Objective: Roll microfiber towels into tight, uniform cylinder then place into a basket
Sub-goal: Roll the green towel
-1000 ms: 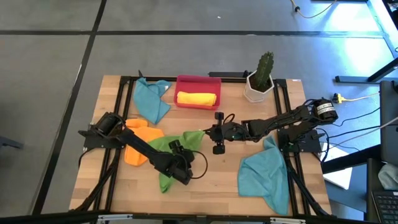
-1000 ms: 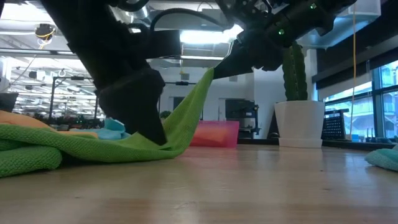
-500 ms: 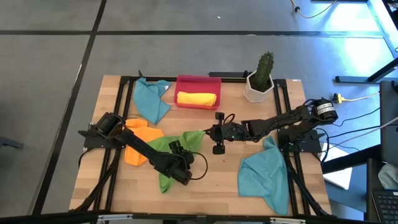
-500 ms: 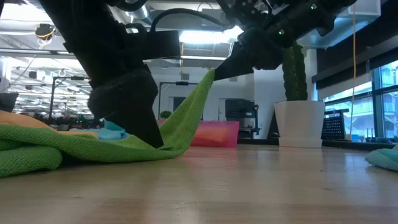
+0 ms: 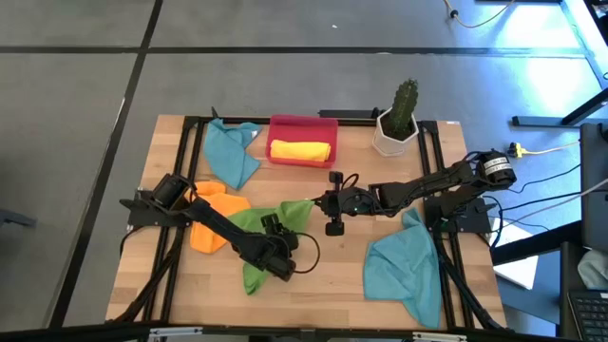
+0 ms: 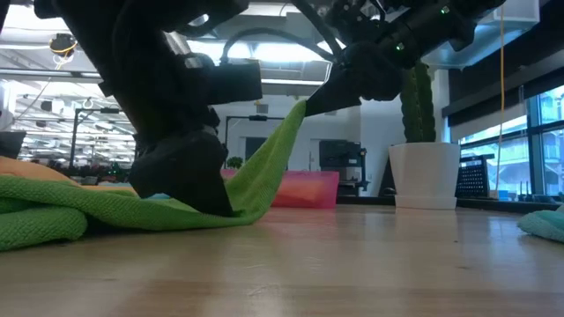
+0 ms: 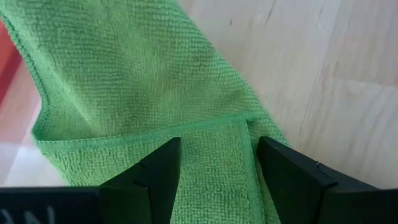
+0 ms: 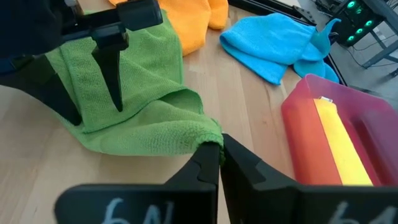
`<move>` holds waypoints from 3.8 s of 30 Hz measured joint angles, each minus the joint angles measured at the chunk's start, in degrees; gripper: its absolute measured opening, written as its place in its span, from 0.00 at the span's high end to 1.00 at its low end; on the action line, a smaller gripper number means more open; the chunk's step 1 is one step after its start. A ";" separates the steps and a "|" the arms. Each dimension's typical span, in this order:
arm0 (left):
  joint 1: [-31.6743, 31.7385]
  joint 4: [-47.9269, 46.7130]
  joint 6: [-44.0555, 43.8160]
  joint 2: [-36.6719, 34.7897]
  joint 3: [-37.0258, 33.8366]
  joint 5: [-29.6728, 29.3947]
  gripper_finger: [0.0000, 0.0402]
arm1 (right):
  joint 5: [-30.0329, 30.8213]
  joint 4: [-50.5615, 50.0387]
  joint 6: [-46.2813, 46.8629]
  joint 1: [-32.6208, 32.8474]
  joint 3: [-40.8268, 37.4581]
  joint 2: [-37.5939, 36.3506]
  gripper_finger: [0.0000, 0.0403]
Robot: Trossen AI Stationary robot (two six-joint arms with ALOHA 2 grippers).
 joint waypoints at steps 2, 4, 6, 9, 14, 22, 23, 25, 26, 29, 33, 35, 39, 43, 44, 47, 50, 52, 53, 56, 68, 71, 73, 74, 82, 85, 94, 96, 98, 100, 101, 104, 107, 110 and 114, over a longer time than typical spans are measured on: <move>-0.23 -0.29 0.17 0.00 0.14 -0.06 0.49 | 0.00 -0.10 -0.02 0.00 0.00 0.00 0.97; -0.30 -0.49 1.47 0.06 0.48 -0.01 0.50 | 0.00 -0.12 -0.02 0.00 0.00 0.00 0.96; -0.45 -0.88 2.93 0.16 1.18 0.38 0.52 | 0.00 -0.12 -0.04 0.00 0.00 0.00 0.96; -0.82 -1.04 4.25 0.24 2.71 0.90 0.57 | 0.00 -0.14 -0.07 0.00 0.00 0.00 0.97; -0.97 -1.29 4.72 0.24 3.45 0.75 0.69 | 0.00 -0.14 -0.02 -0.02 0.00 0.00 0.97; -0.96 -1.51 4.70 0.22 3.43 1.83 0.88 | 0.00 -0.14 0.00 0.00 0.00 0.00 0.97; -0.96 -1.50 4.70 0.22 3.43 1.95 0.90 | 0.00 -0.14 0.00 0.00 0.00 0.00 0.97; -0.98 -1.50 4.68 0.22 3.43 2.00 0.94 | 0.00 -0.14 0.00 -0.02 0.00 0.00 0.97; -0.96 -1.50 4.67 0.22 3.43 2.02 0.96 | 0.00 -0.14 0.01 -0.02 0.00 0.00 0.97; -1.10 -1.50 4.65 0.20 3.43 2.01 0.99 | 0.00 -0.14 0.02 -0.01 0.00 0.00 0.96; -1.18 -1.48 4.65 0.17 3.43 2.00 1.00 | 0.00 -0.14 0.02 0.00 0.00 0.00 0.96; -1.18 -1.48 4.65 0.15 3.43 2.00 1.00 | 0.00 -0.14 0.02 -0.02 0.00 0.00 0.97; -1.48 -1.57 5.24 0.15 3.43 1.13 1.00 | 0.00 -0.17 0.02 -0.02 0.00 0.00 0.97; -2.84 -2.89 6.77 0.15 4.19 -4.65 1.00 | 0.00 -0.20 0.02 0.00 0.00 0.00 0.96; -3.14 -3.82 6.98 0.15 4.82 -5.35 1.00 | 0.00 -0.23 0.02 0.00 0.00 0.00 0.96; -4.32 -7.93 5.95 0.15 7.23 -7.69 1.00 | 0.00 -0.26 0.02 0.00 0.00 0.00 0.96; -5.46 -11.51 3.69 0.11 9.21 -9.16 1.00 | 0.00 -0.29 0.02 0.00 0.00 0.00 0.97; -6.14 -11.42 3.16 0.09 9.70 -8.57 1.00 | 0.00 -0.31 0.02 -0.02 0.00 0.00 0.97; -6.48 -11.06 3.16 0.09 9.75 -8.10 1.00 | 0.00 -0.31 0.02 -0.02 0.00 0.00 0.97; -7.06 -9.50 3.14 0.09 9.66 -7.16 1.00 | 0.00 -0.31 0.03 -0.02 0.00 0.00 0.96; -3.39 -7.22 4.94 4.41 9.51 -0.30 0.79 | -0.04 -0.40 0.26 -0.02 0.00 0.00 0.97; -2.49 -6.65 6.79 5.84 9.55 0.49 0.77 | -0.04 -0.59 0.26 -0.02 0.00 0.00 0.96; -2.20 -6.67 7.10 6.11 9.66 0.25 0.77 | -0.04 -0.63 0.24 -0.02 0.00 0.00 0.96; -2.08 -6.72 7.10 6.12 9.66 0.17 0.77 | -0.04 -0.69 0.23 -0.02 0.00 0.00 0.96; -1.92 -7.10 7.11 5.92 9.60 0.16 0.79 | -0.07 -0.78 0.06 -0.02 0.00 0.00 0.95; -2.35 -7.27 7.37 5.56 9.60 0.35 0.79 | -0.07 -0.82 0.04 -0.02 0.00 0.00 0.95; -3.36 -7.26 7.52 3.15 9.55 -2.83 0.79 | -0.09 -0.79 0.06 -0.02 0.00 0.00 0.95; -3.36 -7.22 7.52 3.15 9.55 -2.88 0.79 | -0.09 -0.79 0.07 -0.02 0.00 0.00 0.95; -3.22 -7.18 7.52 3.21 9.55 -2.72 0.79 | -0.09 -0.79 0.07 -0.02 0.00 0.00 0.95; -2.89 -7.14 7.50 3.37 9.53 -2.51 0.79 | -0.09 -0.79 0.12 -0.02 0.00 0.00 0.95; -2.66 -7.04 7.49 3.39 9.37 -2.50 0.79 | -0.09 -0.79 0.20 -0.02 0.00 0.00 0.95; -1.91 -6.98 6.67 3.39 8.68 -2.49 0.79 | -0.09 -0.77 0.24 -0.02 0.00 0.00 0.95; -1.61 -6.70 5.96 3.39 8.07 -1.79 0.79 | -0.09 -0.77 0.26 -0.02 0.00 0.00 0.95; -1.42 -6.19 5.94 3.41 7.54 0.24 0.79 | -0.09 -0.77 0.26 -0.02 0.00 0.00 0.95; -1.37 -5.67 5.96 3.41 7.48 0.49 0.79 | -0.09 -0.75 0.26 -0.02 0.00 0.00 0.95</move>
